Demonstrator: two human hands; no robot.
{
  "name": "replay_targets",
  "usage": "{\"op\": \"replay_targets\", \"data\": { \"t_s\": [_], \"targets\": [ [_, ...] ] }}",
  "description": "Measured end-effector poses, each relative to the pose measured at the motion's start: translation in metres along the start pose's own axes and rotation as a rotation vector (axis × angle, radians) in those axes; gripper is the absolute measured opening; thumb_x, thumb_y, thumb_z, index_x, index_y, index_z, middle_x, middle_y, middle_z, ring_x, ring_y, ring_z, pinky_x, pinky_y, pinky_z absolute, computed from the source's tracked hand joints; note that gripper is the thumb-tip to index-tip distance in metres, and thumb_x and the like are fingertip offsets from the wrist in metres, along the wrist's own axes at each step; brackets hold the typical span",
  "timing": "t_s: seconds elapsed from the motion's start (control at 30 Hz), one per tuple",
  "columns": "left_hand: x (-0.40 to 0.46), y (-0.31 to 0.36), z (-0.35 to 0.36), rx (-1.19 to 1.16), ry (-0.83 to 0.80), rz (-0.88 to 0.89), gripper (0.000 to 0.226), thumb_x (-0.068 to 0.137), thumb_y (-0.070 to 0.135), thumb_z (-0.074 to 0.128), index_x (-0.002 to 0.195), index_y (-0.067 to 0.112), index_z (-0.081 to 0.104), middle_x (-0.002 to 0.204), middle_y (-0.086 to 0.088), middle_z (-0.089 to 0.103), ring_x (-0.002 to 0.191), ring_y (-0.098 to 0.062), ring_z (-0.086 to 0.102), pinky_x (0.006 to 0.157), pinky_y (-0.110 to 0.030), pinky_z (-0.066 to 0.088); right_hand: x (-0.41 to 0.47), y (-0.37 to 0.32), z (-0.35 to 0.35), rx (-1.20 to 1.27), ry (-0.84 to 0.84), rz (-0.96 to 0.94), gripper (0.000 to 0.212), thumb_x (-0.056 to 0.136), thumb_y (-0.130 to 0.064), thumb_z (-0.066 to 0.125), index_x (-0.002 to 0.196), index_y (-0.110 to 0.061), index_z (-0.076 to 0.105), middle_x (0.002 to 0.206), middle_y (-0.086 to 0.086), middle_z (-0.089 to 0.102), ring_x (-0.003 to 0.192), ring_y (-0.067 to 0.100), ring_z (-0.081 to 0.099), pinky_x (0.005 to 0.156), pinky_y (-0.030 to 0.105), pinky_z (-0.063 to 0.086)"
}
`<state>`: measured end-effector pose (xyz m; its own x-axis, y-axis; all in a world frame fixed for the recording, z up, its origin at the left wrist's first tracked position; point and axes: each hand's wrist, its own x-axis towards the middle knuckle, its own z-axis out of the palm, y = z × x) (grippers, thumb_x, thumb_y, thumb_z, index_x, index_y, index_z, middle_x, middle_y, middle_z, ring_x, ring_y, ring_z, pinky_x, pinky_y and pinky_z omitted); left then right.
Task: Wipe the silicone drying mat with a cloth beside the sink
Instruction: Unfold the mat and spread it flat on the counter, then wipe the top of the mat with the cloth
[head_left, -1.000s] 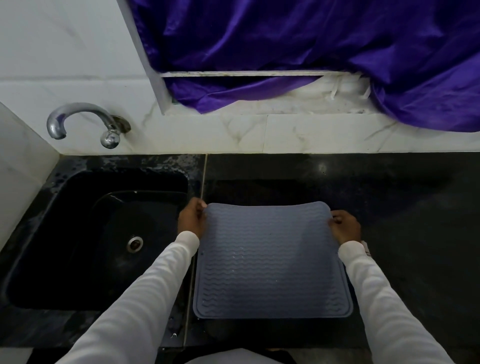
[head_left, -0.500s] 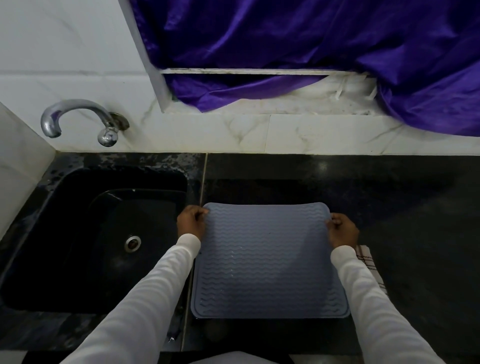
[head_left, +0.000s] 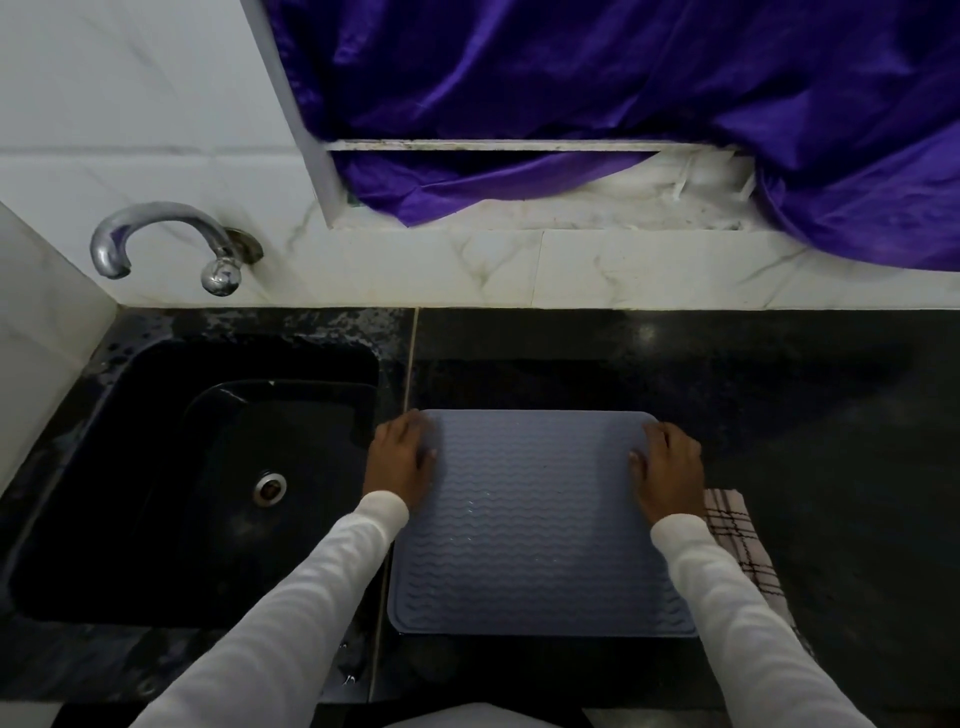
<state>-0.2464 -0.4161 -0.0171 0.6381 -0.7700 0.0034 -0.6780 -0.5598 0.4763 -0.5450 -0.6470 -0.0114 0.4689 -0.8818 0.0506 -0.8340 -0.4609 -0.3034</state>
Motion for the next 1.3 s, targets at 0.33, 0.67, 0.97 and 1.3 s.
{"op": "replay_targets", "data": {
  "t_s": [0.33,0.67,0.97,1.3],
  "targets": [
    [-0.07,0.018,0.041,0.076,-0.126,0.129,0.07,0.097,0.056,0.024,0.157,0.022,0.015,0.164,0.005,0.002,0.15,-0.013,-0.004,0.121,-0.034,0.001,-0.069,-0.047,0.032,0.029,-0.211,-0.268,0.065,0.094,-0.055,0.023,0.15,-0.022,0.028,0.16,0.003,0.015,0.147,0.021,0.01,0.12,0.042,0.009],
    [-0.075,0.012,0.048,0.04,-0.093,0.135,0.071,0.096,0.057,0.024,0.156,0.019,0.017,0.164,0.003,0.007,0.151,-0.015,0.0,0.123,-0.044,0.009,-0.094,0.07,-0.03,-0.108,-0.02,0.095,0.06,0.083,-0.015,0.067,0.139,-0.008,0.047,0.148,0.013,0.041,0.135,0.035,0.038,0.103,0.051,0.04],
    [-0.071,0.012,0.044,0.009,-0.119,0.153,0.073,0.095,0.059,0.025,0.156,0.019,0.018,0.164,0.004,0.008,0.151,-0.012,0.0,0.123,-0.042,0.008,-0.109,0.089,-0.025,-0.178,-0.069,0.14,0.057,0.095,-0.018,0.051,0.148,-0.026,0.033,0.157,-0.002,0.025,0.137,0.025,0.032,0.099,0.05,0.038],
    [-0.07,0.017,0.035,-0.052,-0.145,0.122,0.072,0.093,0.061,0.024,0.155,0.025,0.014,0.162,0.01,0.003,0.15,-0.008,-0.001,0.124,-0.038,0.007,-0.092,0.067,-0.041,0.238,0.343,0.108,0.05,0.088,0.013,0.042,0.132,-0.007,0.056,0.137,0.011,0.054,0.107,0.038,0.053,0.096,0.024,0.033]
  ]
}}
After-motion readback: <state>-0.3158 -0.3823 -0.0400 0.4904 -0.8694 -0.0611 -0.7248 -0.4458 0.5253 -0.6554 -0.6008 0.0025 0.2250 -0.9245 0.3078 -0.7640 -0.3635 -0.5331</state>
